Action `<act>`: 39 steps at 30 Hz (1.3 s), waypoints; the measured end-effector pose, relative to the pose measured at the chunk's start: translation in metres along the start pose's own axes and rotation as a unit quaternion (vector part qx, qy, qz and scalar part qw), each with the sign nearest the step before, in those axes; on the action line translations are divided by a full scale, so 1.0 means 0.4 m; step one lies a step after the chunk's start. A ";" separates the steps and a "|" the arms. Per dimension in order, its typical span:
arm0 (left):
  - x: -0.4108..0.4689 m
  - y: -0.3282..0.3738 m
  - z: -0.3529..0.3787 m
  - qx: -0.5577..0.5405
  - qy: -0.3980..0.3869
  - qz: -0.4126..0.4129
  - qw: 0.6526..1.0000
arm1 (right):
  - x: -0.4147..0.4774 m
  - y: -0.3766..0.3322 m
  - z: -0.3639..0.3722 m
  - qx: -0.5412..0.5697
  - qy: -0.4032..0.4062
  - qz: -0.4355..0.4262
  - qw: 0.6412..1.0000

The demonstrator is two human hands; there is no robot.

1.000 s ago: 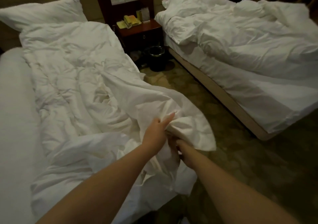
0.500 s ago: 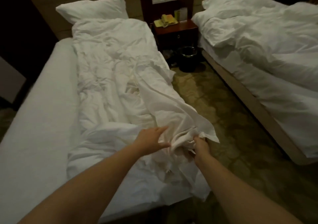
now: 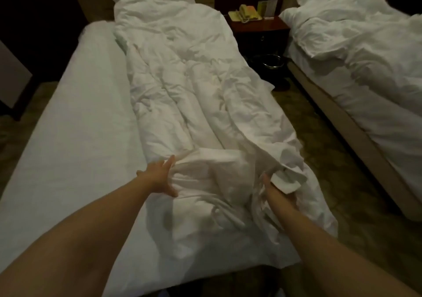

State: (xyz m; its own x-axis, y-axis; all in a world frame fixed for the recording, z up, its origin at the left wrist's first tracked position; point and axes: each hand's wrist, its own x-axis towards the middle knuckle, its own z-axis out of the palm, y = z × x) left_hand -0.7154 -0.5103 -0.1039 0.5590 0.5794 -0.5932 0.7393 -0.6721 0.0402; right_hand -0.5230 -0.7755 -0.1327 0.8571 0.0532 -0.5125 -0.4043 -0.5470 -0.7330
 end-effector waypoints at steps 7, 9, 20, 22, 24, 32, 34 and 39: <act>0.048 -0.096 0.107 -0.082 -0.114 0.112 0.984 | -0.157 -0.085 0.150 -0.295 0.005 -0.064 0.953; 0.030 -0.098 0.121 -0.056 -0.090 0.152 0.983 | -0.182 -0.070 0.155 -0.352 -0.040 -0.081 0.932; -0.101 -0.205 -0.006 -0.094 0.152 0.088 0.980 | -0.259 -0.134 0.316 -0.625 -0.068 -0.235 0.741; -0.137 -0.253 -0.053 -0.098 0.220 0.054 0.969 | -0.294 -0.155 0.339 -0.618 -0.051 -0.286 0.731; -0.183 -0.316 -0.130 -0.098 0.288 0.030 0.952 | -0.333 -0.200 0.354 -0.581 -0.033 -0.311 0.751; -0.546 -0.785 -0.376 -0.162 0.498 -0.105 0.846 | -0.783 -0.488 0.577 -0.347 -0.017 -0.499 0.794; -0.626 -0.920 -0.290 -0.150 0.467 -0.160 0.857 | -0.893 -0.447 0.664 -0.352 -0.054 -0.494 0.793; -0.762 -1.142 0.111 -0.185 0.276 -0.265 0.905 | -1.046 -0.143 0.807 -0.449 -0.175 -0.442 0.757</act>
State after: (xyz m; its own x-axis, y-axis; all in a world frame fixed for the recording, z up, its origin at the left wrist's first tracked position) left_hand -1.2402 -0.4003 0.0230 0.1163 0.9860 -0.1193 0.9767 -0.0917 0.1940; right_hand -0.9614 -0.4968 -0.0208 0.4658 0.8617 -0.2012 0.7921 -0.5074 -0.3393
